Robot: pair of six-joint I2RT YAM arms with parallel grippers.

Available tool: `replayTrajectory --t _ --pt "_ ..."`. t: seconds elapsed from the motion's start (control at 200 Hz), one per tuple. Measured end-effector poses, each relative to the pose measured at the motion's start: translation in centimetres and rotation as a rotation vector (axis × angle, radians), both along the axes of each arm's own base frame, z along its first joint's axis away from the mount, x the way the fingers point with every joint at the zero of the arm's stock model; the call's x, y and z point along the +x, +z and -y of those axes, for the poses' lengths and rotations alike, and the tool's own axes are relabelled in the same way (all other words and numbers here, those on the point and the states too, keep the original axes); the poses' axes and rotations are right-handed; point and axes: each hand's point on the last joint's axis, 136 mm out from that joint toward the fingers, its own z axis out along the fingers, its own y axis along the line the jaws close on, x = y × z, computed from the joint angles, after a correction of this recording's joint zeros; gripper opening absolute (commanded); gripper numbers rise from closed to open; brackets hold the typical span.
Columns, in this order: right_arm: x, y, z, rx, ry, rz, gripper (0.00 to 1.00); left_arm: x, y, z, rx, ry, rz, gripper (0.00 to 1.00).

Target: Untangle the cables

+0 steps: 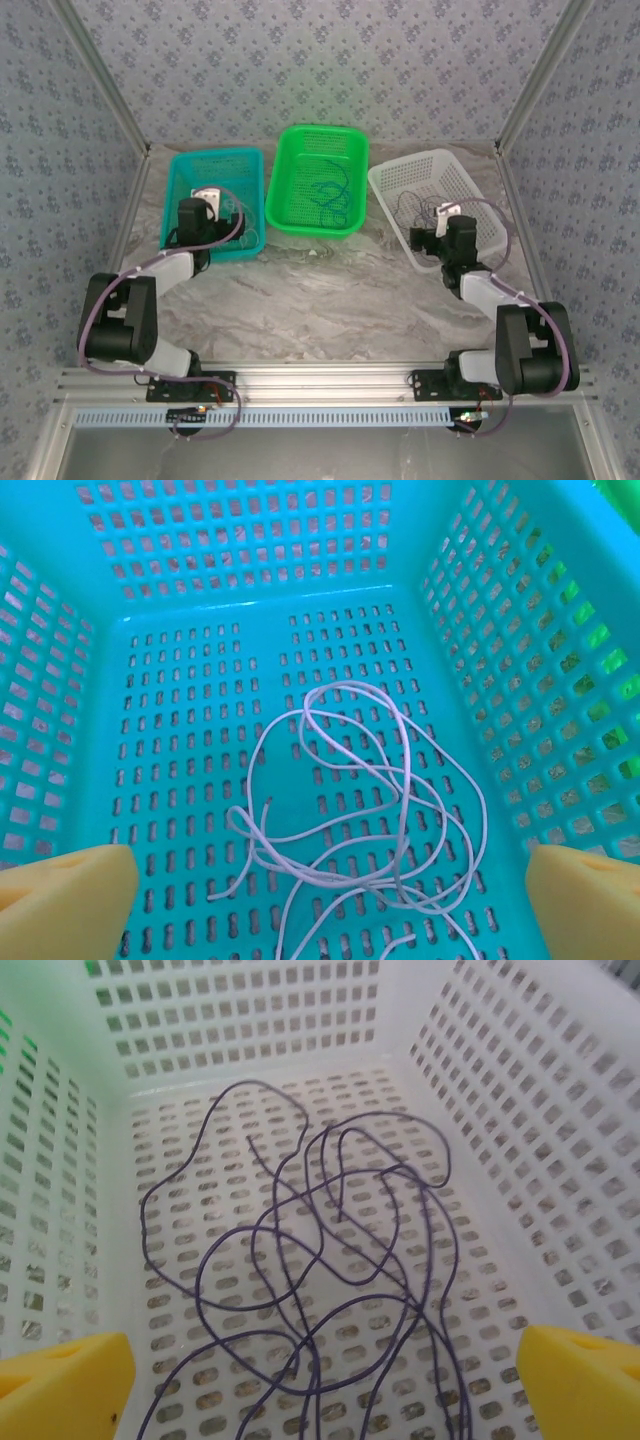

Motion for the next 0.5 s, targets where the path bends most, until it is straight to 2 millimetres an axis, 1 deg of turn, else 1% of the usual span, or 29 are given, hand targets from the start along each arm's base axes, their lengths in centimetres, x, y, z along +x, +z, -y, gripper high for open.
replayTrajectory --t 0.11,0.22,0.31,0.43,0.5 --pt "-0.3 0.6 0.9 0.002 -0.021 0.06 1.0 0.4 0.8 0.3 0.0 -0.02 0.038 0.99" --pt "-0.8 0.4 0.9 -0.006 -0.019 0.107 1.0 0.2 0.8 0.5 0.002 -0.038 0.032 0.99" --pt "-0.3 0.7 1.0 -0.008 -0.021 0.141 1.0 -0.1 0.9 0.6 0.007 -0.049 0.034 0.99" --pt "0.4 -0.1 0.9 -0.013 -0.019 0.144 1.0 -1.1 1.1 0.3 0.011 -0.049 0.043 0.99" --pt "0.6 -0.1 1.0 -0.015 -0.02 0.154 1.0 -1.5 1.3 -0.1 0.012 -0.042 0.05 0.99"
